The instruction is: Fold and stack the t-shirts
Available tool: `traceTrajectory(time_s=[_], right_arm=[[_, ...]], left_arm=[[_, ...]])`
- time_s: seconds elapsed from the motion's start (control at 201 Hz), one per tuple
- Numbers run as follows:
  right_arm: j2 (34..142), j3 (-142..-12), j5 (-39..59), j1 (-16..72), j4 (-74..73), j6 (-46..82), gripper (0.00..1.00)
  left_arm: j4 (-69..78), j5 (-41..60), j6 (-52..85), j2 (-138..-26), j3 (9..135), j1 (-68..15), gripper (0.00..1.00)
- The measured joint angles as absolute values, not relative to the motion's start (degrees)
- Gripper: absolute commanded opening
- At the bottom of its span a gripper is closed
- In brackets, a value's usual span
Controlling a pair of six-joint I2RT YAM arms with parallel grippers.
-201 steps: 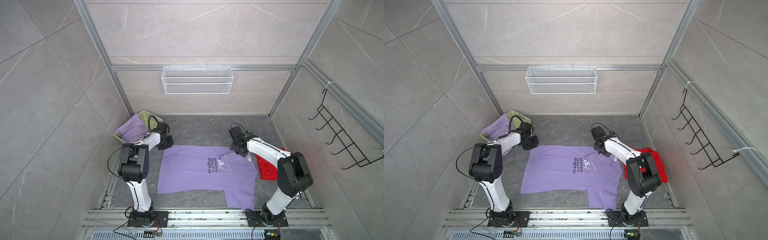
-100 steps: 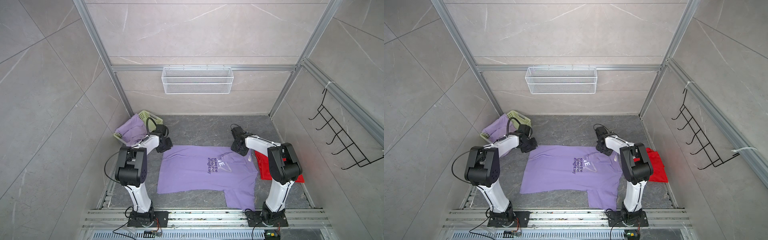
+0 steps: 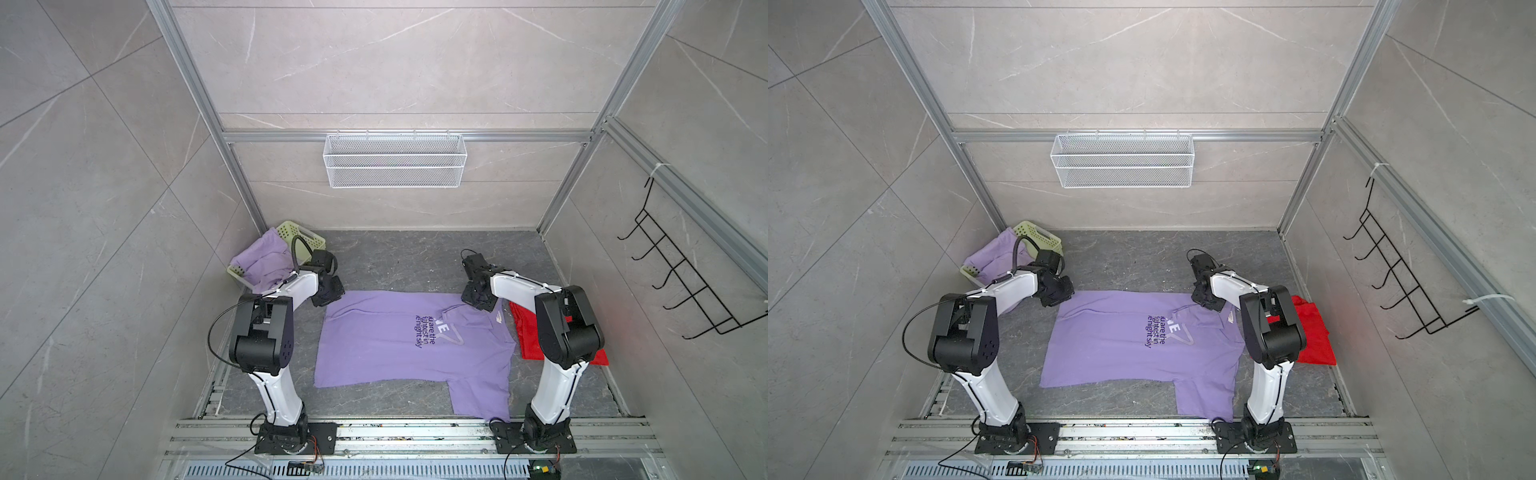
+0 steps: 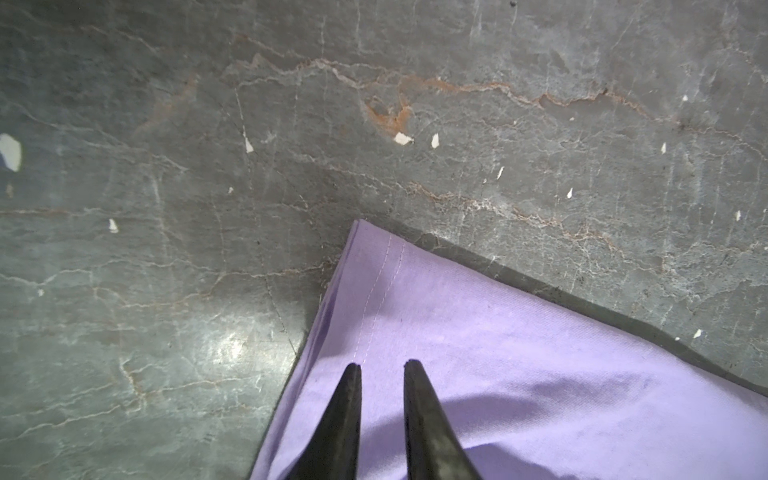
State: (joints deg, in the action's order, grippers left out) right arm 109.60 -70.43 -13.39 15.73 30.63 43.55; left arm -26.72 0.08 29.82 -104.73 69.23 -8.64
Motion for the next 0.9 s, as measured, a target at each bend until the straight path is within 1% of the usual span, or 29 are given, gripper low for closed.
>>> traceTrajectory(time_s=[0.129, 0.294, 0.398, 0.468, 0.488, 0.513, 0.637, 0.772, 0.896], right_arm=[[107.8, -68.3, -13.2, 15.7, 30.4, 43.5, 0.00], [101.7, -64.6, -13.2, 15.7, 30.6, 43.7, 0.00], [97.0, -63.0, -13.1, 15.7, 30.5, 43.9, 0.17], [95.3, -62.8, -12.4, 15.7, 30.2, 43.4, 0.38], [95.2, -62.8, -12.2, 15.7, 29.9, 43.8, 0.42], [95.3, -62.9, -12.1, 15.7, 29.8, 43.6, 0.45], [99.2, -65.4, -11.1, 15.7, 30.4, 43.0, 0.51], [105.3, -68.6, -11.1, 15.7, 30.8, 43.0, 0.51], [108.3, -69.9, -11.3, 15.7, 32.1, 43.1, 0.49]], left_arm=[[-26.7, 0.1, 29.8, -104.3, 68.9, -8.6, 0.23], [-26.7, 0.1, 29.8, -104.0, 68.6, -8.6, 0.23], [-26.7, 0.2, 29.8, -104.0, 68.6, -8.6, 0.23], [-26.7, 0.4, 29.8, -104.0, 68.6, -8.6, 0.23], [-26.7, 0.5, 29.8, -104.0, 68.6, -8.6, 0.23], [-26.7, 0.6, 29.8, -104.0, 68.6, -8.6, 0.23], [-26.6, 0.6, 29.8, -104.0, 68.6, -8.6, 0.23], [-26.6, 0.6, 29.7, -103.9, 68.6, -8.6, 0.24], [-26.6, 0.5, 29.5, -103.4, 68.1, -8.6, 0.24]])
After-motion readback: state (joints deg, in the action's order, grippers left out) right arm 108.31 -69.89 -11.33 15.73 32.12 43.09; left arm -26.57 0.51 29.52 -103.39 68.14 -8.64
